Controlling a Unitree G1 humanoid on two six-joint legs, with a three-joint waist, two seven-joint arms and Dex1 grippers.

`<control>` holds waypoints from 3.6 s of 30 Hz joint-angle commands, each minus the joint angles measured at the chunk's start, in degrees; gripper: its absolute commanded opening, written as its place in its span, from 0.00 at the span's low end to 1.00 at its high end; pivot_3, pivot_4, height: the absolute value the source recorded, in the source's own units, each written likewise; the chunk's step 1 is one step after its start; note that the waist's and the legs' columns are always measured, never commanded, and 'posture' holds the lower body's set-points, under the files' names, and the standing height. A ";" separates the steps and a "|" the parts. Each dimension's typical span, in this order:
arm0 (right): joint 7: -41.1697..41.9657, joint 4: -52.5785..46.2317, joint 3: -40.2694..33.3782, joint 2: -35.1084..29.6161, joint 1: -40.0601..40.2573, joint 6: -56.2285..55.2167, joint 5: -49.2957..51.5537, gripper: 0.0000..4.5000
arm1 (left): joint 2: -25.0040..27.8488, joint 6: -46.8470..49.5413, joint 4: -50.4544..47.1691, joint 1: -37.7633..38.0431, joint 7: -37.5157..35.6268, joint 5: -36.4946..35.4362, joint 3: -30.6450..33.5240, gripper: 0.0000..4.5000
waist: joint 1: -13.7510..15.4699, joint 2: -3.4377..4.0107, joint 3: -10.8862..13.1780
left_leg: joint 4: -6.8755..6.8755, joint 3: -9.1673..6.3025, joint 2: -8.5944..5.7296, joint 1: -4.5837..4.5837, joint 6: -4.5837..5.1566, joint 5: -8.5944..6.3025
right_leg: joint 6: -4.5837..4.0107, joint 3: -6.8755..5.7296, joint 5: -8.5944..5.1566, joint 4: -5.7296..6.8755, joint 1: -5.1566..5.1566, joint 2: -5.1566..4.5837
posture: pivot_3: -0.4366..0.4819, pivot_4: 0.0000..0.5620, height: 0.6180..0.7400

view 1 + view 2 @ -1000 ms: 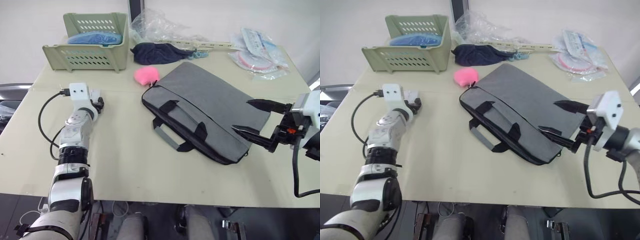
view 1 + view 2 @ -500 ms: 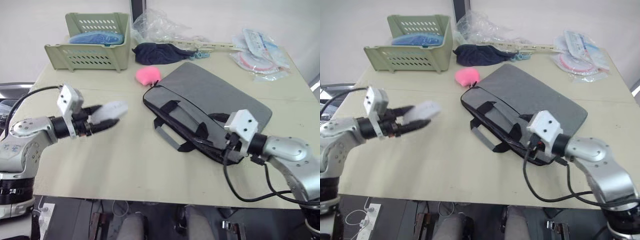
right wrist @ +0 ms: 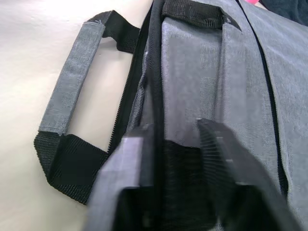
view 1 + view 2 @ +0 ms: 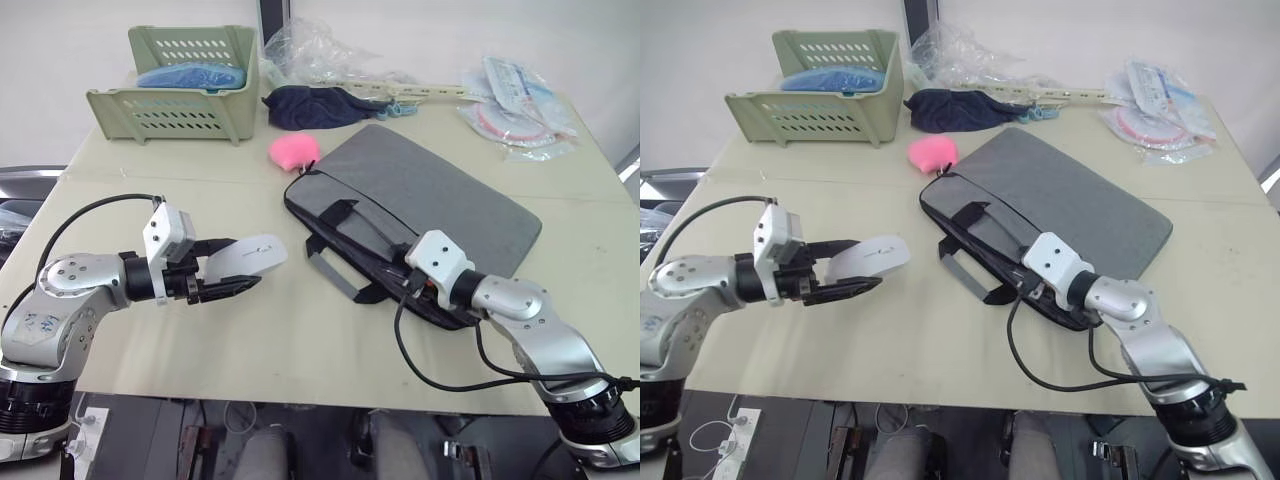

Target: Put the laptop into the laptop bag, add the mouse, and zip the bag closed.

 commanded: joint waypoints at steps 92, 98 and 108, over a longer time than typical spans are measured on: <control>7.24 -14.84 -7.80 -5.73 -3.97 21.05 32.32 0.83 | -1.44 -9.99 14.53 -5.16 -3.15 7.40 1.75 1.00 | -0.99 0.02 -0.01 | -0.14 -0.23 0.02 -0.15 0.03 -0.01 | -0.02 -0.08 0.00 -0.09 -0.09 0.04 | 0.48 0.27 1.00; 5.85 -12.01 -15.56 -3.99 -6.41 20.03 36.73 0.99 | 2.18 -14.43 21.88 -6.41 -3.57 9.54 4.04 1.00 | -0.98 0.02 -0.01 | -0.13 -0.22 0.01 -0.15 0.03 -0.01 | -0.02 -0.09 0.00 -0.08 -0.09 0.05 | 0.48 0.27 1.00; 8.26 -10.04 -14.76 -6.64 -4.89 17.41 31.89 0.99 | 1.27 -18.93 27.49 -11.11 -3.34 11.61 2.02 1.00 | -0.75 0.01 -0.01 | -0.19 -0.16 0.00 -0.14 0.02 -0.01 | -0.02 -0.12 0.00 -0.05 -0.10 0.04 | 0.48 0.27 1.00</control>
